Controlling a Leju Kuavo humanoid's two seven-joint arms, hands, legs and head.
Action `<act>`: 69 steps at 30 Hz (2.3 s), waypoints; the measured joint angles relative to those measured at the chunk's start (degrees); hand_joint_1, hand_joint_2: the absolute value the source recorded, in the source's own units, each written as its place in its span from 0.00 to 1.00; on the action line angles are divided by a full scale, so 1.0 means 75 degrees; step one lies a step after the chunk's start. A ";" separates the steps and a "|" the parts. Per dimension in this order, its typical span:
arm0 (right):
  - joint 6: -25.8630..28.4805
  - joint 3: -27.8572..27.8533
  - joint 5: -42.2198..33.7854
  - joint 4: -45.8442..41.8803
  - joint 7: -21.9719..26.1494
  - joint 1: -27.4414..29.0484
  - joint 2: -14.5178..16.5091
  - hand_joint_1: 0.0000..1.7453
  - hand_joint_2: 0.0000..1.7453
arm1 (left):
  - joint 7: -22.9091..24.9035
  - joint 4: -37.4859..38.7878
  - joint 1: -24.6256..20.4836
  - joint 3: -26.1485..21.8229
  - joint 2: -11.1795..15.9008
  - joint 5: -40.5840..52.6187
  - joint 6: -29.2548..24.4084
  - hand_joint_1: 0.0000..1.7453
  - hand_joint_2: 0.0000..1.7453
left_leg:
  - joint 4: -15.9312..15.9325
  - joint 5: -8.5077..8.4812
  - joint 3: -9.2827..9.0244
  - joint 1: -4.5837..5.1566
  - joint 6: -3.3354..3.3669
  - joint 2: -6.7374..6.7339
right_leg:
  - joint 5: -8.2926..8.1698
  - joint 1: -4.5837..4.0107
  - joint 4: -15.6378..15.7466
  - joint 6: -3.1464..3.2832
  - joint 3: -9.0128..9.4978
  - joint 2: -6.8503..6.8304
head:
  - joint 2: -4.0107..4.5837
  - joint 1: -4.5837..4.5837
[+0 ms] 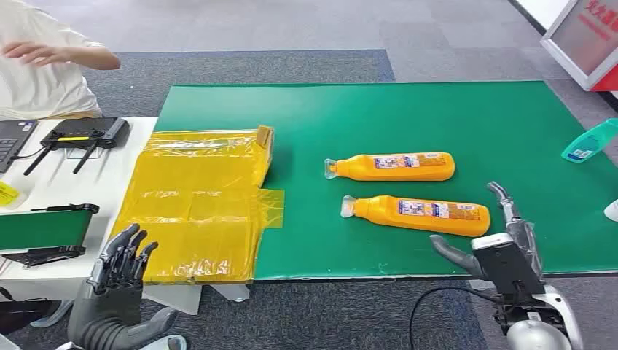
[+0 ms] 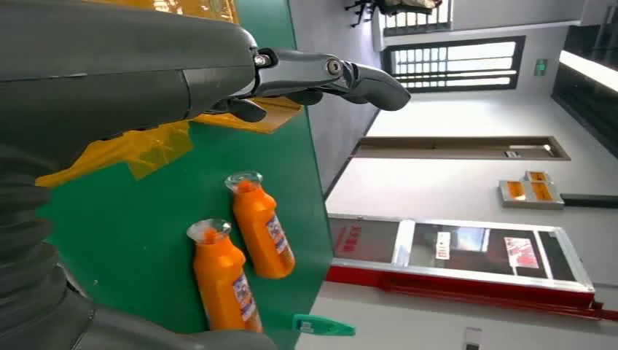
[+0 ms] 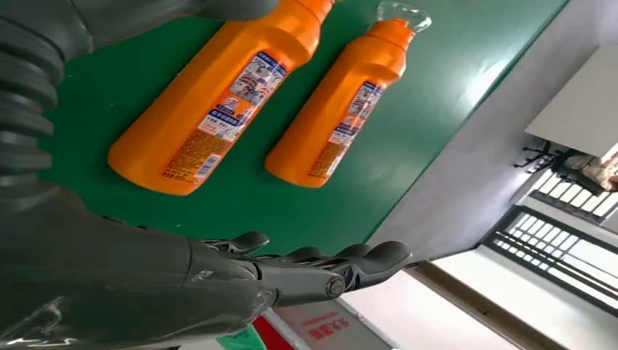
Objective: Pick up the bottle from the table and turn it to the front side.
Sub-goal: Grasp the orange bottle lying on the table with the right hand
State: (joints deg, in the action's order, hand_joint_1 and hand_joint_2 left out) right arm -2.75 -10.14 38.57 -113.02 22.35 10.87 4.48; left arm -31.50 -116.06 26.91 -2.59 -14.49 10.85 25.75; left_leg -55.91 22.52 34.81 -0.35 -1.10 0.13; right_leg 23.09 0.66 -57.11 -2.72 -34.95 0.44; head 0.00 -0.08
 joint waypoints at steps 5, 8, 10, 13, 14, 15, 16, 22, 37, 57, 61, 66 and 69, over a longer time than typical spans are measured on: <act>0.0131 0.0225 0.0980 0.0147 -0.0668 -0.0015 -0.0356 0.00 1.00 | -0.0127 0.0060 -0.0011 -0.0055 0.0001 0.0336 -0.0079 0.00 1.00 | 0.0000 0.0000 0.0000 0.0000 0.0000 0.0000 | 0.0000 0.0000 0.0000 0.0000 0.0000 0.0000 | 0.0000 0.0001; -0.0004 0.0470 0.1736 0.0393 -0.1507 -0.0094 -0.0851 0.00 1.00 | -0.0106 0.0124 -0.0088 -0.0038 0.0056 0.0339 -0.0202 0.00 1.00 | 0.0000 0.0000 0.0000 0.0002 0.0002 0.0000 | -0.0001 0.0002 0.0000 -0.0002 0.0001 0.0000 | 0.0000 0.0002; -0.0162 0.0635 0.2034 0.0608 -0.1932 -0.0171 -0.1254 0.00 1.00 | -0.0074 0.0197 -0.0163 -0.0015 0.0123 0.0262 -0.0301 0.00 1.00 | 0.0000 0.0000 0.0000 0.0005 0.0004 0.0000 | -0.0003 0.0006 0.0000 -0.0004 0.0002 0.0000 | 0.0000 0.0002; -0.0327 0.0841 0.2426 0.0904 -0.2336 -0.0333 -0.1762 0.00 1.00 | -0.0052 0.0298 -0.0240 0.0027 0.0222 0.0129 -0.0421 0.00 1.00 | 0.0000 0.0000 0.0000 0.0009 0.0005 0.0000 | -0.0005 0.0009 0.0000 -0.0005 0.0003 0.0001 | 0.0000 0.0001; -0.0372 0.0914 0.2567 0.1008 -0.2449 -0.0421 -0.1902 0.00 1.00 | -0.0036 0.0326 -0.0262 0.0044 0.0251 0.0079 -0.0444 0.00 1.00 | 0.0000 -0.0001 0.0000 0.0009 0.0004 0.0000 | -0.0005 0.0009 0.0000 -0.0005 0.0003 0.0001 | 0.0000 0.0002; -0.0415 0.0993 0.2709 0.1119 -0.2555 -0.0530 -0.2028 0.00 1.00 | -0.0014 0.0353 -0.0285 0.0060 0.0280 0.0030 -0.0461 0.00 1.00 | 0.0000 -0.0002 -0.0001 0.0009 0.0003 0.0000 | -0.0006 0.0008 0.0000 -0.0004 0.0003 0.0001 | 0.0000 0.0001; -0.0465 0.1076 0.2854 0.1238 -0.2662 -0.0660 -0.2141 0.00 1.00 | 0.0008 0.0377 -0.0308 0.0076 0.0309 -0.0018 -0.0471 0.00 1.00 | 0.0000 -0.0004 -0.0002 0.0008 0.0002 0.0000 | -0.0006 0.0008 0.0000 -0.0004 0.0002 0.0001 | 0.0000 0.0001; -0.0804 0.1694 0.3419 0.2017 -0.3114 -0.1619 -0.2626 0.00 1.00 | 0.0134 0.0494 -0.0473 0.0187 0.0462 -0.0262 -0.0454 0.00 1.00 | 0.0000 -0.0014 -0.0003 0.0008 0.0008 -0.0001 | -0.0009 0.0007 0.0000 -0.0004 0.0002 0.0001 | 0.0000 0.0002; -0.1990 0.3273 0.3430 0.4280 -0.3316 -0.3870 -0.3357 0.00 1.00 | 0.0222 0.0983 -0.0987 0.0568 0.0843 -0.0587 -0.0495 0.00 1.00 | -0.0001 -0.0022 -0.0002 0.0010 0.0018 -0.0001 | -0.0014 0.0009 0.0000 -0.0010 0.0003 -0.0001 | 0.0000 0.0002; -0.2264 0.4378 0.2209 0.5500 -0.3393 -0.4800 -0.3973 0.00 1.00 | 0.0201 0.1284 -0.1112 0.0638 0.1109 -0.0869 -0.0460 0.00 1.00 | -0.0002 -0.0024 -0.0001 0.0010 0.0019 0.0000 | -0.0016 0.0009 0.0000 -0.0013 0.0002 -0.0001 | 0.0000 0.0002; -0.2232 0.4562 0.2020 0.5735 -0.3389 -0.4808 -0.3992 0.00 1.00 | 0.0201 0.1308 -0.1157 0.0701 0.1153 -0.0924 -0.0450 0.00 1.00 | -0.0002 -0.0024 0.0000 0.0010 0.0019 0.0000 | -0.0016 0.0009 -0.0001 -0.0013 0.0003 -0.0001 | 0.0000 0.0002; -0.2157 0.4767 0.1928 0.6034 -0.3361 -0.4832 -0.3986 0.00 1.00 | 0.0206 0.1366 -0.1240 0.0772 0.1196 -0.0994 -0.0420 0.00 1.00 | -0.0002 -0.0023 0.0002 0.0010 0.0019 0.0001 | -0.0016 0.0009 -0.0001 -0.0013 0.0003 -0.0001 | 0.0000 0.0003; -0.2067 0.4881 0.1885 0.6165 -0.3346 -0.4877 -0.3964 0.00 1.00 | 0.0220 0.1402 -0.1279 0.0806 0.1214 -0.1019 -0.0425 0.00 1.00 | -0.0002 -0.0023 0.0001 0.0011 0.0019 0.0001 | -0.0016 0.0009 -0.0001 -0.0013 0.0003 -0.0001 | 0.0000 0.0002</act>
State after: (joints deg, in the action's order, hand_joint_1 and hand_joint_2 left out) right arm -18.26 26.47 52.71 -66.78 -2.75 -25.71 -25.25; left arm -29.85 -105.54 17.32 3.45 -5.38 3.21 22.56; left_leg -55.93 22.34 34.82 -0.27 -0.96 0.14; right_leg 22.96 0.73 -57.12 -2.82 -34.93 0.43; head 0.00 -0.07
